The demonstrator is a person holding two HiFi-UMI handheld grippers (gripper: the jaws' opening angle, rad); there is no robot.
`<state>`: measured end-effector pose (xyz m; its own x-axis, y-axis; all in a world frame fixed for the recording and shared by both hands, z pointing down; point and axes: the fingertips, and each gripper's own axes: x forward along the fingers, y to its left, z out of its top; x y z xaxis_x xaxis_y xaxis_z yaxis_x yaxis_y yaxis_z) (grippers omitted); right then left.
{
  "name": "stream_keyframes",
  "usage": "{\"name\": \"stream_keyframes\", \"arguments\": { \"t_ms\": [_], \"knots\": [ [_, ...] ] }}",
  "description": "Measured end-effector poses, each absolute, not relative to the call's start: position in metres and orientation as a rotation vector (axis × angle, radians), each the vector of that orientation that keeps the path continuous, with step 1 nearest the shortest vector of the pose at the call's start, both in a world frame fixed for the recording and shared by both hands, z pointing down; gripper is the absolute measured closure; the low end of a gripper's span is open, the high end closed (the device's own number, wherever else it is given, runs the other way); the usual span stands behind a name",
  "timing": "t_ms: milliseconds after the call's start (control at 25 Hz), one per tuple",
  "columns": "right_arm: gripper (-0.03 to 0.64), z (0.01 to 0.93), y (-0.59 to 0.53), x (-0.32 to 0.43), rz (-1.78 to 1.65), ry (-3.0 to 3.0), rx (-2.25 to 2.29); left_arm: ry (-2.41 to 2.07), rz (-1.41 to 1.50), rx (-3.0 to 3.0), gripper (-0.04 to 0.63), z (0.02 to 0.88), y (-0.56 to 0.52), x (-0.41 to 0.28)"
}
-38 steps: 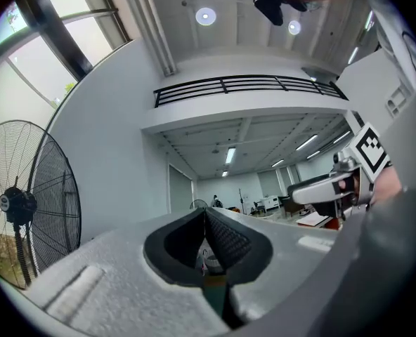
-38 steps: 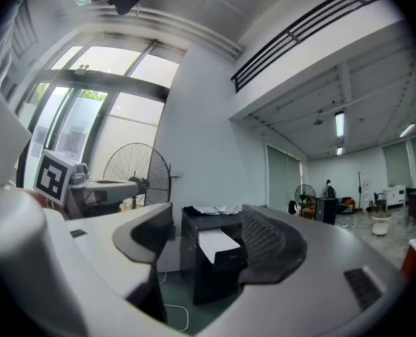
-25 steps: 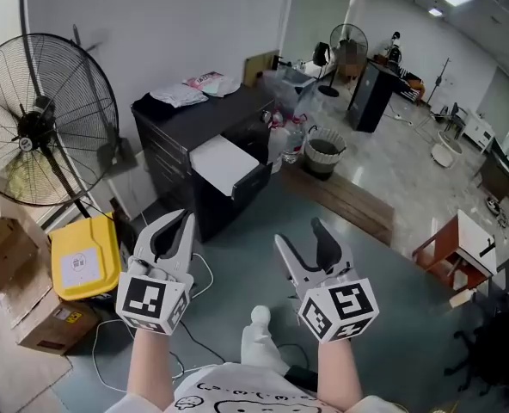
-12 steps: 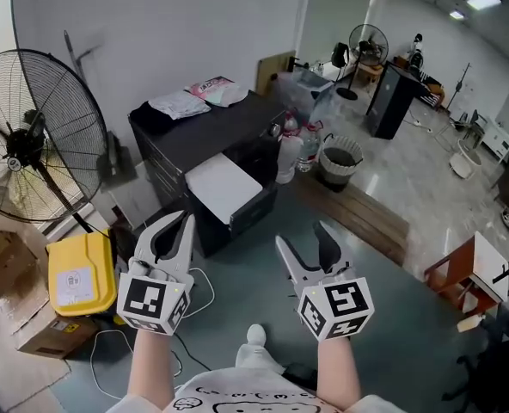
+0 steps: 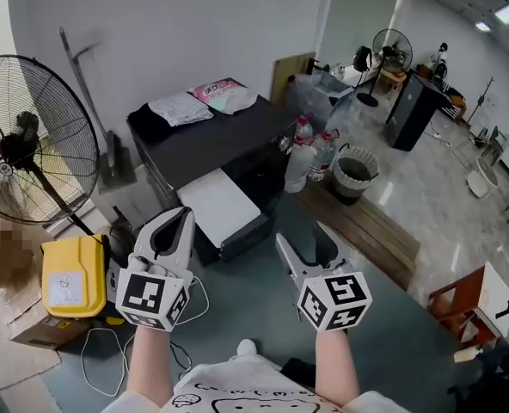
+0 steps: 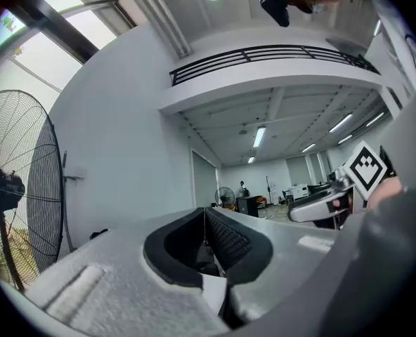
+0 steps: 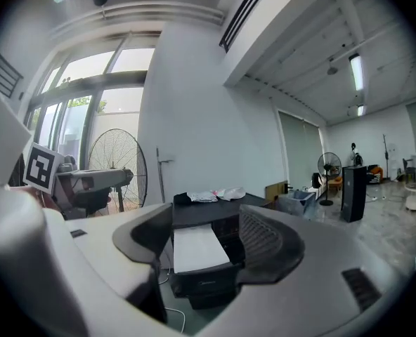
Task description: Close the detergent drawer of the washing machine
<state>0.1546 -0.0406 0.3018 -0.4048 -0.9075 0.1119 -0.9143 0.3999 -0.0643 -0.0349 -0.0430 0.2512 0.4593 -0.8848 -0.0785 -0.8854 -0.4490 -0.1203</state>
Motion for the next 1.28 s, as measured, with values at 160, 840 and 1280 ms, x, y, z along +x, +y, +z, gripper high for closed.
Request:
{"name": "stream_keyframes", "arguments": {
  "t_ms": [160, 840, 1280],
  "knots": [
    [0.325, 0.324, -0.071, 0.162, 0.266, -2.585, 1.668, 1.612, -0.017, -2.56, 0.578, 0.264, -0.065, -0.031],
    [0.325, 0.462, -0.119, 0.131, 0.752, -2.471, 1.471, 1.706, -0.201, -2.694, 0.578, 0.351, -0.121, -0.039],
    [0.327, 0.552, -0.121, 0.097, 1.106, -2.523, 1.289, 1.676, -0.326, -2.752, 0.578, 0.394, -0.137, -0.04]
  ]
}}
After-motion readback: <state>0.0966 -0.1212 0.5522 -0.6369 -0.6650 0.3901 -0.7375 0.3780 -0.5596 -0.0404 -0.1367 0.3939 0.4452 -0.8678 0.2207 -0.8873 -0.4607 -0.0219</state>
